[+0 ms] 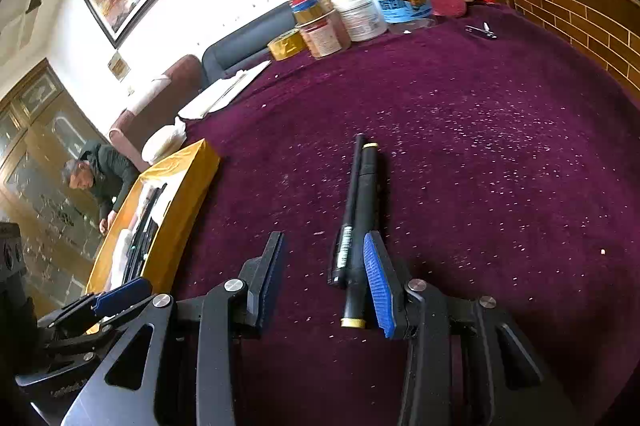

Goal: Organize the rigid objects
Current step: 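Move the right gripper to the yellow-capped black marker on the carpet and grasp it, then lift the yellow-capped black marker off the carpet with the right gripper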

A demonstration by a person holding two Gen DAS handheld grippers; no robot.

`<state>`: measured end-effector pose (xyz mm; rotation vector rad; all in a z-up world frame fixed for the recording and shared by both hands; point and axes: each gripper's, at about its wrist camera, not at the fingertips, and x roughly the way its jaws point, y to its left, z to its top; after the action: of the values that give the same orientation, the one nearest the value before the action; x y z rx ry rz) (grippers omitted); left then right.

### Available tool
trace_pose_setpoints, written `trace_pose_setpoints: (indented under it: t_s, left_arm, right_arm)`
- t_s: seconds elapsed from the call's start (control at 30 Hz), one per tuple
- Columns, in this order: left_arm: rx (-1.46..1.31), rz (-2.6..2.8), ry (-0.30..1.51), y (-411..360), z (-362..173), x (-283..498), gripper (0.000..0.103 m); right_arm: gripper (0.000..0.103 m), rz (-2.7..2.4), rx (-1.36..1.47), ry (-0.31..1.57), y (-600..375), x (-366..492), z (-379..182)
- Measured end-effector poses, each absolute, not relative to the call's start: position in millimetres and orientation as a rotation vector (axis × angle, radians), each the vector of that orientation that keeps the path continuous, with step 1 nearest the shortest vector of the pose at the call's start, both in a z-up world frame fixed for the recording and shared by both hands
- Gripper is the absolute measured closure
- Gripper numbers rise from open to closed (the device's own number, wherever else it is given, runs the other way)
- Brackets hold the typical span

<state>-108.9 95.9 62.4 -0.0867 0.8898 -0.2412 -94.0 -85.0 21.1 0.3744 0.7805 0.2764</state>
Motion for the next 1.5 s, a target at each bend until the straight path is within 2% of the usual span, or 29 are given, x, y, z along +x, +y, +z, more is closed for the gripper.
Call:
trace_pose_setpoints:
  t_s: [0.23,0.37,0.63,1.5]
  left_arm:
    - [-0.085,-0.189,0.865,107,67,-115,0.048]
    - [-0.051,-0.142,0.835,112,70,-122,0.048]
    - [0.048,-0.043,0.776,113,72,-126,0.048]
    - [0.12,-0.01,0.823,109,58,-124,0.048]
  right_arm:
    - [0.066,0.298,0.309,0.765,-62,-103,25]
    - [0.06,0.309,0.253,0.746,-46,-109,28]
    - [0.059,0.321,0.14,0.729,-22,-118,31]
    - [0.059,0.288,0.198,0.775,-35,-117,21]
